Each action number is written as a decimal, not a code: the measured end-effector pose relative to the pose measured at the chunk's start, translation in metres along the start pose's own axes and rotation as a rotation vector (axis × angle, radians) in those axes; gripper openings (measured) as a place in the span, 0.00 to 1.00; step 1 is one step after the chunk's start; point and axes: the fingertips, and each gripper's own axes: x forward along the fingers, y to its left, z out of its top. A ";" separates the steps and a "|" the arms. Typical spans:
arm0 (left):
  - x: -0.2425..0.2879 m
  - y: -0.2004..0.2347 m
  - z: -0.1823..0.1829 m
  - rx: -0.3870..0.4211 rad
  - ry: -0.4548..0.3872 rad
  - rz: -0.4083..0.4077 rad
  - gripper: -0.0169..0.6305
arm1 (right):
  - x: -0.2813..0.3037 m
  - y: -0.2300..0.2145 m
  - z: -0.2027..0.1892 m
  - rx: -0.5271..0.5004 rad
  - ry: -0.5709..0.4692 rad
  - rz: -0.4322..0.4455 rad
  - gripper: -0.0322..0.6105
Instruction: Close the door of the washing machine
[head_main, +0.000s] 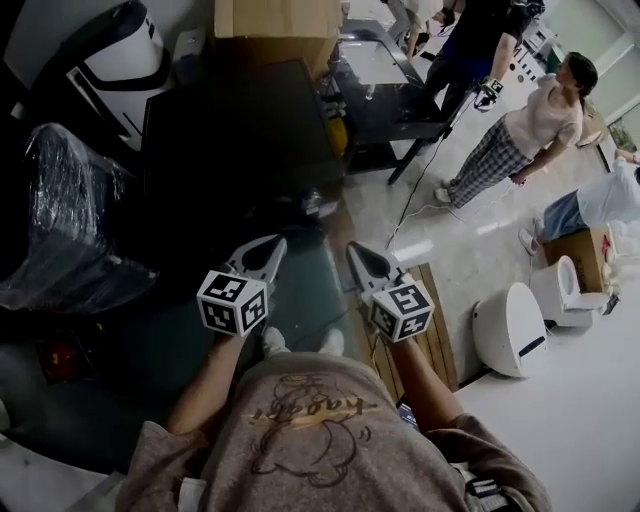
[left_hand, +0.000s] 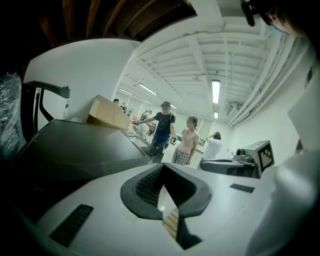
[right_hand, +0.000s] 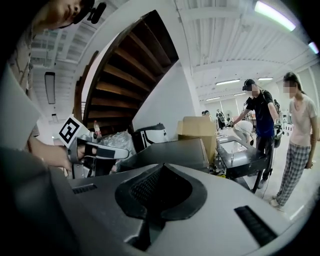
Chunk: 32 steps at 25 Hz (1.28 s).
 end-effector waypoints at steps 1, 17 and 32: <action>-0.002 -0.004 0.005 -0.007 -0.003 -0.007 0.03 | -0.004 0.001 0.008 0.001 -0.014 0.000 0.05; -0.048 -0.046 0.040 0.096 -0.212 -0.022 0.03 | -0.058 0.037 0.048 -0.073 -0.244 -0.001 0.05; -0.053 -0.008 -0.008 0.121 -0.285 0.092 0.03 | -0.056 0.011 0.002 -0.091 -0.209 -0.099 0.05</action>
